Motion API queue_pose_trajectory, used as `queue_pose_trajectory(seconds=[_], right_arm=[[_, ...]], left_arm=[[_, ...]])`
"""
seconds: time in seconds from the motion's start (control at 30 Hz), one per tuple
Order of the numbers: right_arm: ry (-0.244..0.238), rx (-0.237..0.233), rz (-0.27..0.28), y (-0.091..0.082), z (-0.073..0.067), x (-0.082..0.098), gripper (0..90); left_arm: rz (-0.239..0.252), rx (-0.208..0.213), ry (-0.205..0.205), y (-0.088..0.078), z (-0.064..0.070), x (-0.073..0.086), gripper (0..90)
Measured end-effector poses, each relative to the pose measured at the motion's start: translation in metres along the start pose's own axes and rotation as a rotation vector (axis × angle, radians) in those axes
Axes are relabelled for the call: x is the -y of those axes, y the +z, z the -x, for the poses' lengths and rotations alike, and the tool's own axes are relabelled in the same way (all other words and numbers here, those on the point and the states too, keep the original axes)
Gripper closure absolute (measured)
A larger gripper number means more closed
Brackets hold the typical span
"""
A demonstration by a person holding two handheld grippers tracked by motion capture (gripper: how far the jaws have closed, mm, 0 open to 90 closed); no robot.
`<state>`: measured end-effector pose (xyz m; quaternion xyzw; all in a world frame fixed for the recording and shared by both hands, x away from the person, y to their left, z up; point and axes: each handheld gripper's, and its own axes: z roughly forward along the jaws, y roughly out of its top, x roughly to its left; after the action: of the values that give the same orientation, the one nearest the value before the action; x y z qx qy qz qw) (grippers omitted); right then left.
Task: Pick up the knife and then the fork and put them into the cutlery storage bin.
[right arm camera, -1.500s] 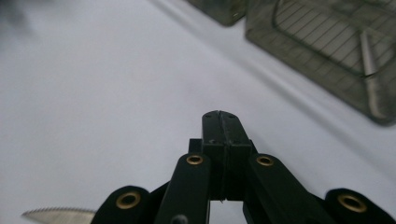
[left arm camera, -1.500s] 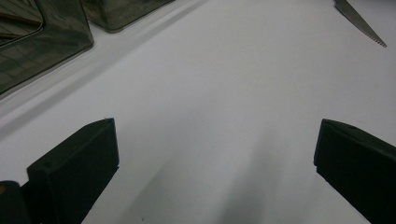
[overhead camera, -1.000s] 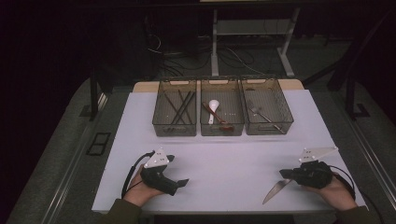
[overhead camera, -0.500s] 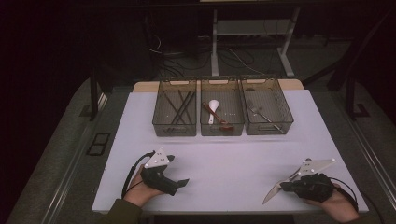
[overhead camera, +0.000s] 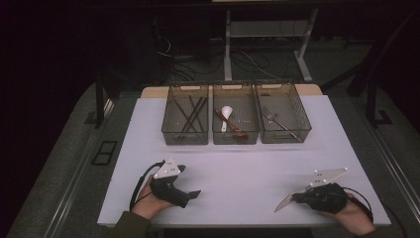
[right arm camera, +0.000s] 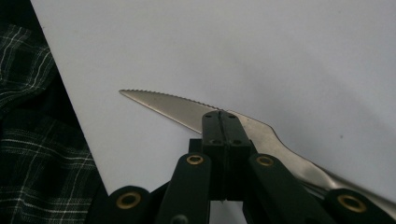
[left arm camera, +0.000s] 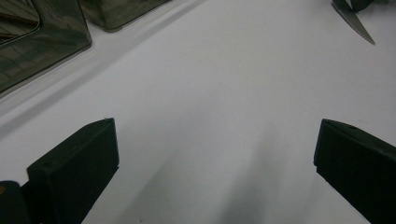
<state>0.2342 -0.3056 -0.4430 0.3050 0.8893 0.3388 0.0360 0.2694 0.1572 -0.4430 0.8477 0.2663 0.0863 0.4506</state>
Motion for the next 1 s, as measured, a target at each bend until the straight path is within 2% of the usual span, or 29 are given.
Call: queue_pose_trajectory(seconds=[0.3,1.0], right_arm=[[-0.038,0.003,0.000,0.010,0.000,-0.011,89.1],[-0.039,0.050,0.027,0.034,0.019,-0.041,89.1]], left_arm=[[0.000,0.000,0.001,0.000,0.000,0.000,0.0],[-0.003,0.000,0.001,0.000,0.000,0.000,0.0]])
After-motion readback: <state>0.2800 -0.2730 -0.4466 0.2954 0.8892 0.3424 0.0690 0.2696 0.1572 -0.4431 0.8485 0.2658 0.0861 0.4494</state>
